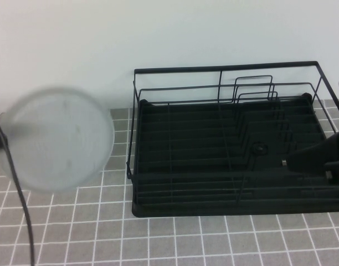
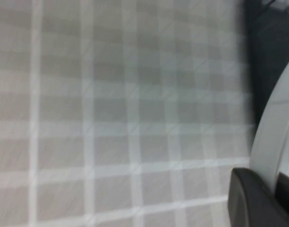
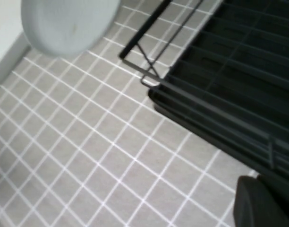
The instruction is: Place plate on rack
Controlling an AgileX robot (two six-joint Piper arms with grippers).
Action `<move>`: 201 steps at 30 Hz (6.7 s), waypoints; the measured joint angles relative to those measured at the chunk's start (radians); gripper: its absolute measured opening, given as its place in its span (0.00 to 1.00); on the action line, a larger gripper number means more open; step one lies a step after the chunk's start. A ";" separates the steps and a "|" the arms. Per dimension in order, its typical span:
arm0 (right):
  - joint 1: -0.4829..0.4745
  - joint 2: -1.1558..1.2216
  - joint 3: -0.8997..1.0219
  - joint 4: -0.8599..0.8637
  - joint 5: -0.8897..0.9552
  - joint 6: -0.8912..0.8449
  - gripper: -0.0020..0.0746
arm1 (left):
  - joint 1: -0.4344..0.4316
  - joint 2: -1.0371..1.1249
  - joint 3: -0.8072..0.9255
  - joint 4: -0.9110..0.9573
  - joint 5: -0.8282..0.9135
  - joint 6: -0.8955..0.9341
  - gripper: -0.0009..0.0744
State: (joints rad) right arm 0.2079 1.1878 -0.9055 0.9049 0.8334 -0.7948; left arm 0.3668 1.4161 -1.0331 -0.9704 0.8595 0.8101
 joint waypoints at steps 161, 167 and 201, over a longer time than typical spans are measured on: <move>-0.002 0.275 -0.601 -0.529 -0.067 -0.041 0.03 | -0.619 -0.323 0.054 0.311 -0.058 -0.189 0.01; -0.002 0.078 -0.489 -0.519 -0.086 0.120 0.03 | -0.619 -0.481 0.198 0.257 -0.132 -0.189 0.01; -0.002 -0.895 0.713 -0.055 -0.530 -0.052 0.03 | -0.619 -1.062 0.711 0.267 -0.416 -0.177 0.01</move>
State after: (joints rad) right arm 0.2062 0.2933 -0.1921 0.8500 0.3039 -0.8473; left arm -0.2526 0.3536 -0.3218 -0.7037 0.4433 0.6328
